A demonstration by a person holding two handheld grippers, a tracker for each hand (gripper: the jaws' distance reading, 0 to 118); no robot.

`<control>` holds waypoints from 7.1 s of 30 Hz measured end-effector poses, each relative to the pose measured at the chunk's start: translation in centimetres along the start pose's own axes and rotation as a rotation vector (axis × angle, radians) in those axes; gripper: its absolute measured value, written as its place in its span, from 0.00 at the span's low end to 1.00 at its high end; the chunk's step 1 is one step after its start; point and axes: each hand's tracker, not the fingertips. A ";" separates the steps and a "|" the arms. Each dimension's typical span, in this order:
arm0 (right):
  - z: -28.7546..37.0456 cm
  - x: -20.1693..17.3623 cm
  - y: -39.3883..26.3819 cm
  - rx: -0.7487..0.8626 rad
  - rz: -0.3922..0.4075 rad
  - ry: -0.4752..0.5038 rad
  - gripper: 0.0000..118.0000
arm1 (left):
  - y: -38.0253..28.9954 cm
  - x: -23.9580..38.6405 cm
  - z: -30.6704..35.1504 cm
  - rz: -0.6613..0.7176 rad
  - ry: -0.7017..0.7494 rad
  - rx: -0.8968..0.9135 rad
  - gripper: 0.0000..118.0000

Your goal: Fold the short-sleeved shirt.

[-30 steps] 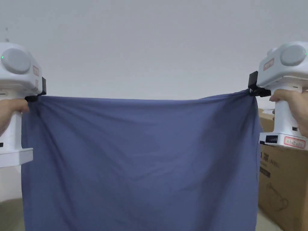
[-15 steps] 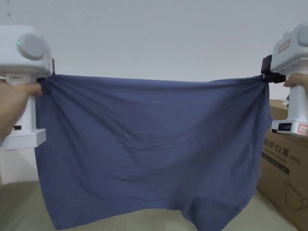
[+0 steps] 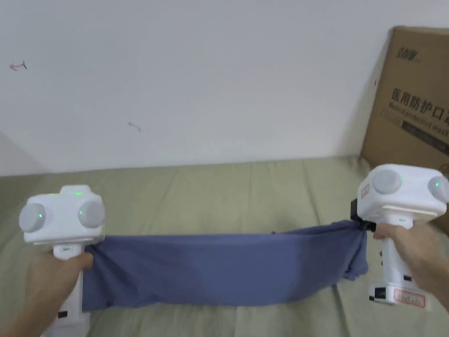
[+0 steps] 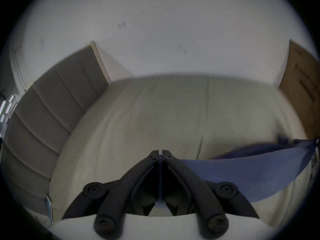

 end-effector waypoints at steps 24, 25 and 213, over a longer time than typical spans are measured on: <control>16.0 11.7 -31.1 -0.113 0.080 0.073 0.04 | -27.4 -10.7 18.0 -0.058 -0.064 -0.046 0.01; 17.1 12.6 -33.3 -0.123 0.017 0.074 0.04 | -29.2 -11.6 19.6 -0.027 -0.078 -0.059 0.01; 17.8 9.8 -28.3 -0.040 0.021 0.162 0.92 | -34.8 -16.3 26.0 0.125 -0.346 -0.147 0.00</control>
